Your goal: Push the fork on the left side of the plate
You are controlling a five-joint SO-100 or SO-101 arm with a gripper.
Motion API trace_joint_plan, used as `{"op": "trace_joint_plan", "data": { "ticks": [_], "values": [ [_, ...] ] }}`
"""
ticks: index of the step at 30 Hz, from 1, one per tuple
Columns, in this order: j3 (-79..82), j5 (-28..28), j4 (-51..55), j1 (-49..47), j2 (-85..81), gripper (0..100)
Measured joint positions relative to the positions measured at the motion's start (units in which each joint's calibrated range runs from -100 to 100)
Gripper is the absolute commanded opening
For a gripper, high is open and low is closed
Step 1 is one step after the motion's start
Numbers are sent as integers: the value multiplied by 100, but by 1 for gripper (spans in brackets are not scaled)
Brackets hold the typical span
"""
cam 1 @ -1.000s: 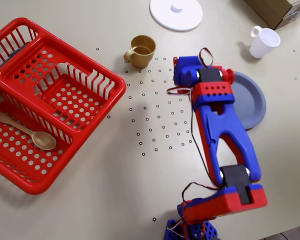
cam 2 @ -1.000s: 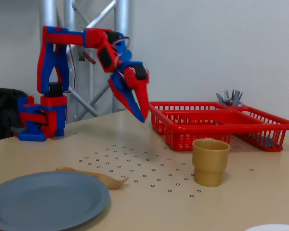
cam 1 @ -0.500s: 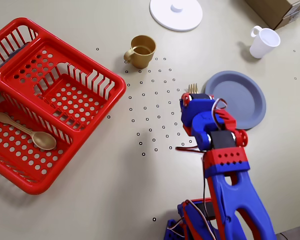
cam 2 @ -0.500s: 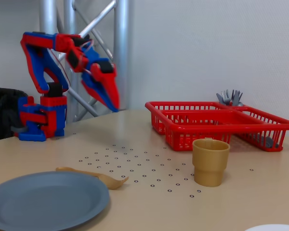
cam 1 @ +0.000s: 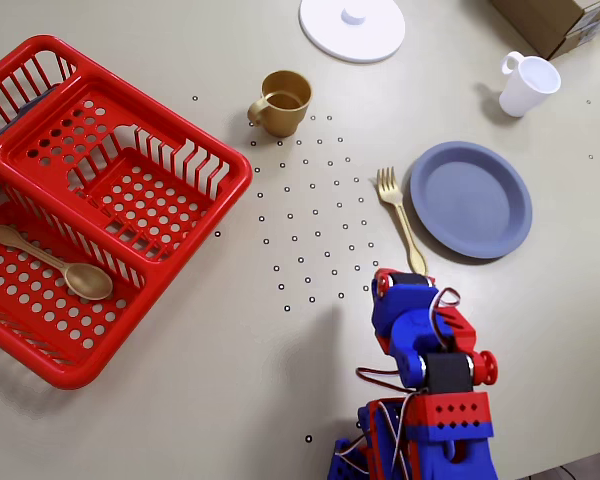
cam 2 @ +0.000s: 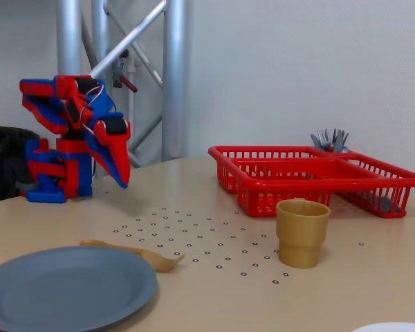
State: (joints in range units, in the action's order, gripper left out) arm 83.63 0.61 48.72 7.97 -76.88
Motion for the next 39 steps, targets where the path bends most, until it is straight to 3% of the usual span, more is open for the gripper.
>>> {"op": "trace_joint_plan", "data": {
  "ticks": [13, 23, 39],
  "values": [
    [1401, -88, -72, 255, -1087, 0],
    [1483, -88, 529, 200, -1814, 0],
    [1492, -88, 537, 200, -1830, 0]
  ]
}}
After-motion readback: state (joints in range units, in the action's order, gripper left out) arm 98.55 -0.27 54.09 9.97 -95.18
